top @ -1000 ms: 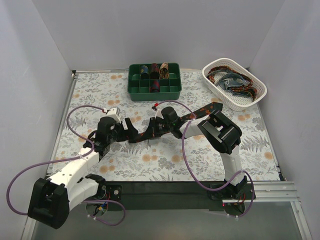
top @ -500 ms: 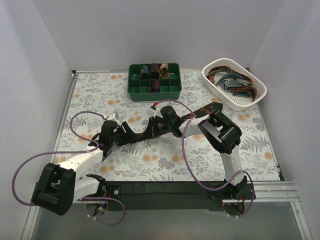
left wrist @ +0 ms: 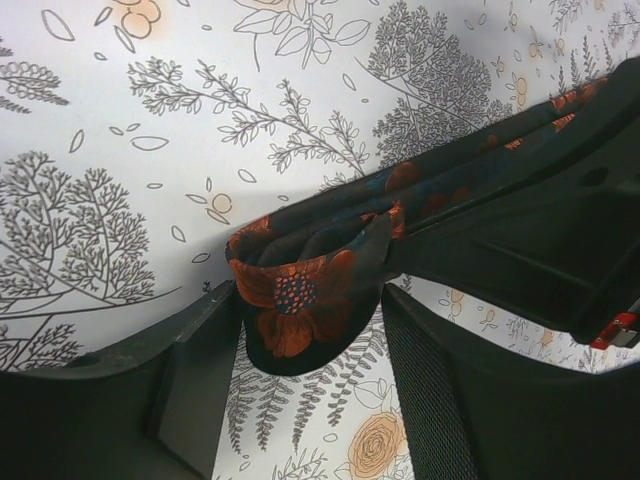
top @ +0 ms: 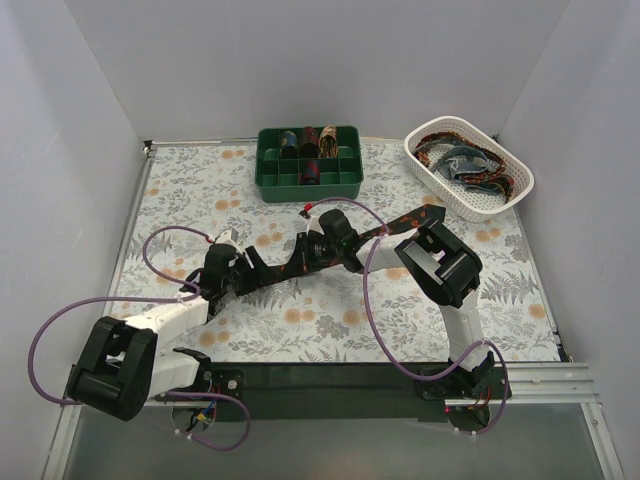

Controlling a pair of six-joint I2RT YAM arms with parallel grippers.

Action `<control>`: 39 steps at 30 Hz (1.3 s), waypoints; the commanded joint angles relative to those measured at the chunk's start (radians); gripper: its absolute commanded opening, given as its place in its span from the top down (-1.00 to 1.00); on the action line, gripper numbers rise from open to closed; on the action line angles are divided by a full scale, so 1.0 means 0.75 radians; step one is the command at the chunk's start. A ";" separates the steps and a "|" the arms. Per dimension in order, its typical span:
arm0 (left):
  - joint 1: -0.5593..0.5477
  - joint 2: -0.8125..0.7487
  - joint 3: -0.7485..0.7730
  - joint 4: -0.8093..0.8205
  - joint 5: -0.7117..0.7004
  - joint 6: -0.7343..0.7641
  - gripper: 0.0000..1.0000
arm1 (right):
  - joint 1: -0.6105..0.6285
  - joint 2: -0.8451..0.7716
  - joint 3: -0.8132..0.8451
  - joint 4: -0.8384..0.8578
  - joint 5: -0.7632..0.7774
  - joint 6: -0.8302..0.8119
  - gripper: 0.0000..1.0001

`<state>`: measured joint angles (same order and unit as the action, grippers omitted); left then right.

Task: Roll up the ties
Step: Roll the tie

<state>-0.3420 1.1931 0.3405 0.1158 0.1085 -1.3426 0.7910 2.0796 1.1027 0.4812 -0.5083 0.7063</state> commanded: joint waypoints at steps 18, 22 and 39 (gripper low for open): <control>0.002 0.070 0.084 -0.064 -0.026 0.041 1.00 | -0.005 -0.014 0.099 -0.140 0.040 -0.113 0.77; 0.002 0.054 0.143 -0.148 -0.057 0.094 1.00 | -0.007 -0.073 0.092 -0.200 0.109 -0.193 0.45; -0.006 0.281 0.732 -0.974 -0.549 0.416 1.00 | -0.028 -0.271 0.094 -0.468 0.406 -0.436 0.19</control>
<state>-0.3424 1.3666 0.8471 -0.4564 -0.1768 -1.0973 0.7769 1.9320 1.1564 0.1562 -0.2504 0.4244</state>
